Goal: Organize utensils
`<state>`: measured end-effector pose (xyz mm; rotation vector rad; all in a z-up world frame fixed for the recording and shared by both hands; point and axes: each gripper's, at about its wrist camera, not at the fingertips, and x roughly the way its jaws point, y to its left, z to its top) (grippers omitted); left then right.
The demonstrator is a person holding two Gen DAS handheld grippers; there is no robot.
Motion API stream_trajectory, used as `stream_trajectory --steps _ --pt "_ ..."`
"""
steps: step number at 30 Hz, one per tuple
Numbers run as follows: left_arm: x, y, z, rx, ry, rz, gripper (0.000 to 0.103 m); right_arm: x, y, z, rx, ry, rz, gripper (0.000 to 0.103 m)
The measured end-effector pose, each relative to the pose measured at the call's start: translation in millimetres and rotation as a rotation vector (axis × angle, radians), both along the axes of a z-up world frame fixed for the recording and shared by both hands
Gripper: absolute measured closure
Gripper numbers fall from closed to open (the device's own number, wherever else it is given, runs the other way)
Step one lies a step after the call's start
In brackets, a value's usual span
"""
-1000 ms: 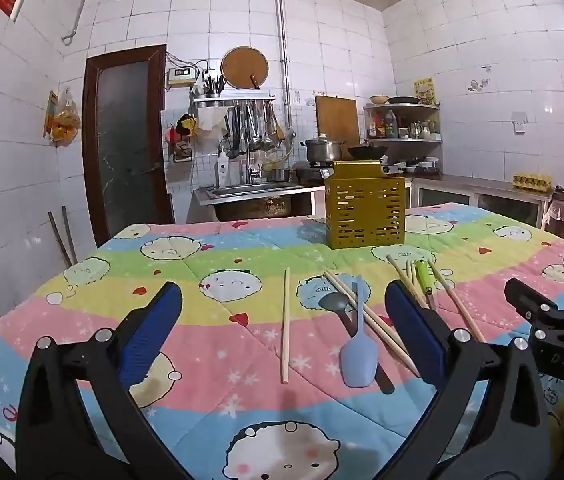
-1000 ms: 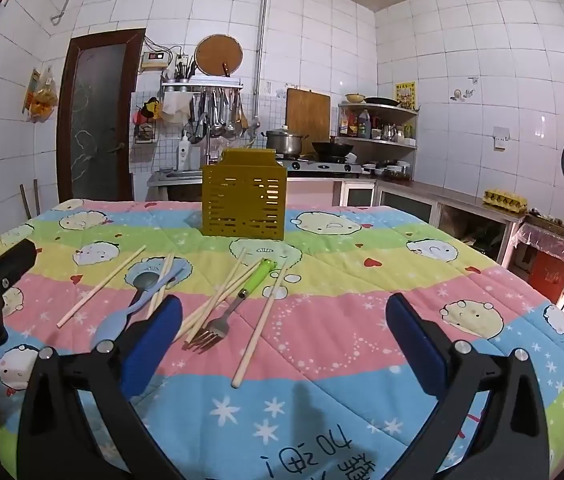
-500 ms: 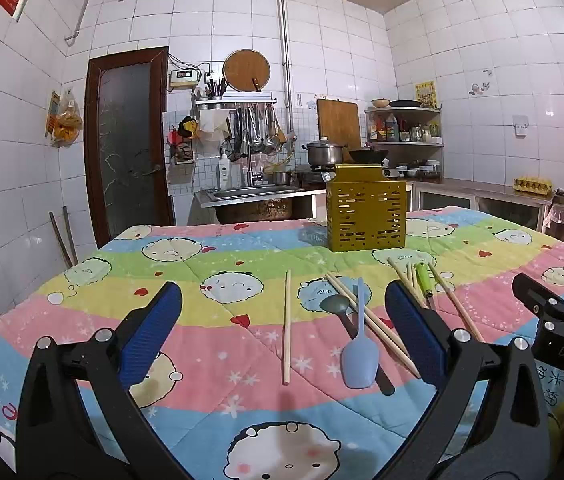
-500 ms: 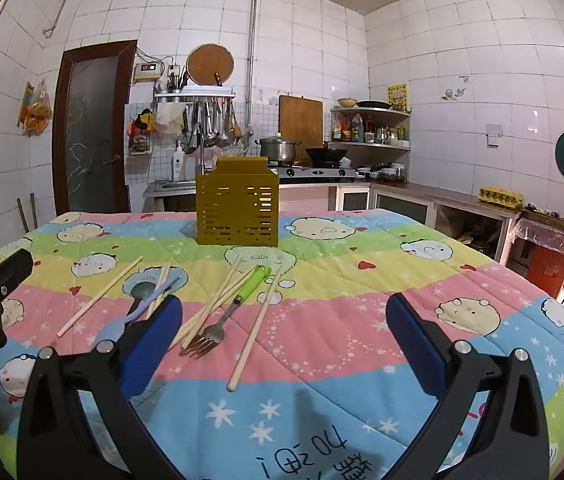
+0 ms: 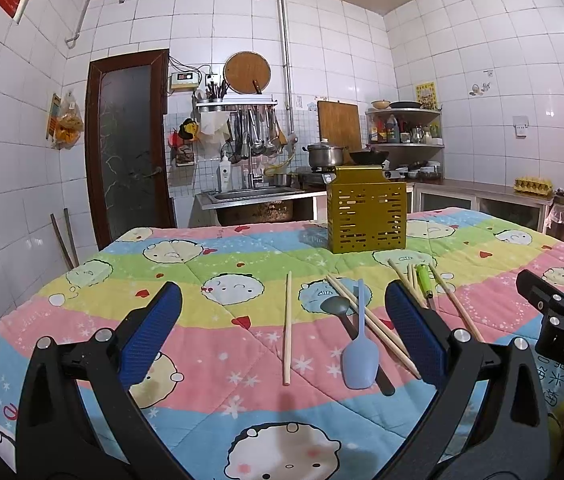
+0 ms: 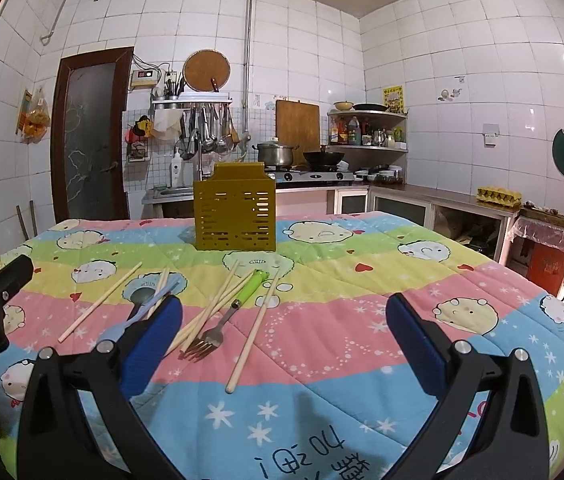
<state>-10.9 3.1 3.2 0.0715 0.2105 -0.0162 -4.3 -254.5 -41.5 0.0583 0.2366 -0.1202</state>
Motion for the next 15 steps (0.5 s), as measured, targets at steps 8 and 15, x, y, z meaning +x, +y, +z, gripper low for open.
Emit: stream_trajectory --steps 8,15 --pt "0.1 0.5 -0.7 -0.003 0.006 0.000 0.005 -1.0 -0.1 -0.4 0.002 0.000 -0.001 0.004" --pt "0.2 0.1 -0.7 -0.003 0.006 0.000 0.005 -1.0 -0.8 -0.2 0.003 -0.001 -0.001 0.004"
